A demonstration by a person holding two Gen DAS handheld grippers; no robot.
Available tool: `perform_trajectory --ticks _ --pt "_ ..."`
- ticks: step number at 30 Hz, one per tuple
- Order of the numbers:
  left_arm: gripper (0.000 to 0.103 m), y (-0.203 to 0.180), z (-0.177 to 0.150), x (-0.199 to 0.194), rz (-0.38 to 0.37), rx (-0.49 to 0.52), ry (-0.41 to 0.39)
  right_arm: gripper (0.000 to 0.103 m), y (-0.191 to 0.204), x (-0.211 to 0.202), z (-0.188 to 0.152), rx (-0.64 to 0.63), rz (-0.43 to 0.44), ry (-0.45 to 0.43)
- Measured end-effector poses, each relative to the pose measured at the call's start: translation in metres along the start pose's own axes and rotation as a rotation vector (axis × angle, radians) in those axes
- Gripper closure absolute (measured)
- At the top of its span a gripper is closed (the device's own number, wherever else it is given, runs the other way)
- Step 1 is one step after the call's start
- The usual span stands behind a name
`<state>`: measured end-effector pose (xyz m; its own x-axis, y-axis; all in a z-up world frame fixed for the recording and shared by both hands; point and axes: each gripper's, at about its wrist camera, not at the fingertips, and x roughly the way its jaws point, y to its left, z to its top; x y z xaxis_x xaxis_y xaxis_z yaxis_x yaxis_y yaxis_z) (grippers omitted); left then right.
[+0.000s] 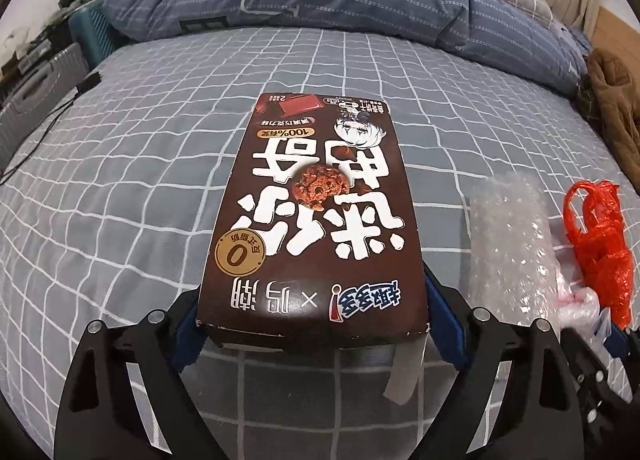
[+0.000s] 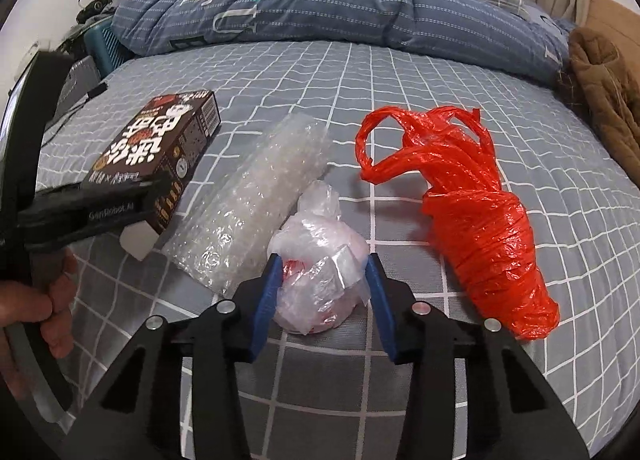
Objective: Collect trash
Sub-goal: 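Grasp the brown snack box with the left tool while the right tool grasps the pink-white plastic bag, then carry the brown box and pink-white bag in both tools down over the bin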
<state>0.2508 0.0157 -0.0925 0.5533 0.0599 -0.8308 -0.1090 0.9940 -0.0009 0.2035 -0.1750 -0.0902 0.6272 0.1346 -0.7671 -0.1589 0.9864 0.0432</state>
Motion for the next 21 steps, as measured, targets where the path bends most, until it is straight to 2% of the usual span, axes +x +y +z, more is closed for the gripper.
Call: perform_trajectory --ticks 11,21 --pt "0.015 -0.001 -0.017 -0.039 -0.014 -0.002 -0.045 0.063 -0.001 -0.028 0.001 0.01 -0.013 -0.061" --pt "0.015 0.006 -0.04 -0.065 -0.025 -0.012 -0.038 0.063 -0.004 -0.052 -0.01 0.053 -0.024 -0.077"
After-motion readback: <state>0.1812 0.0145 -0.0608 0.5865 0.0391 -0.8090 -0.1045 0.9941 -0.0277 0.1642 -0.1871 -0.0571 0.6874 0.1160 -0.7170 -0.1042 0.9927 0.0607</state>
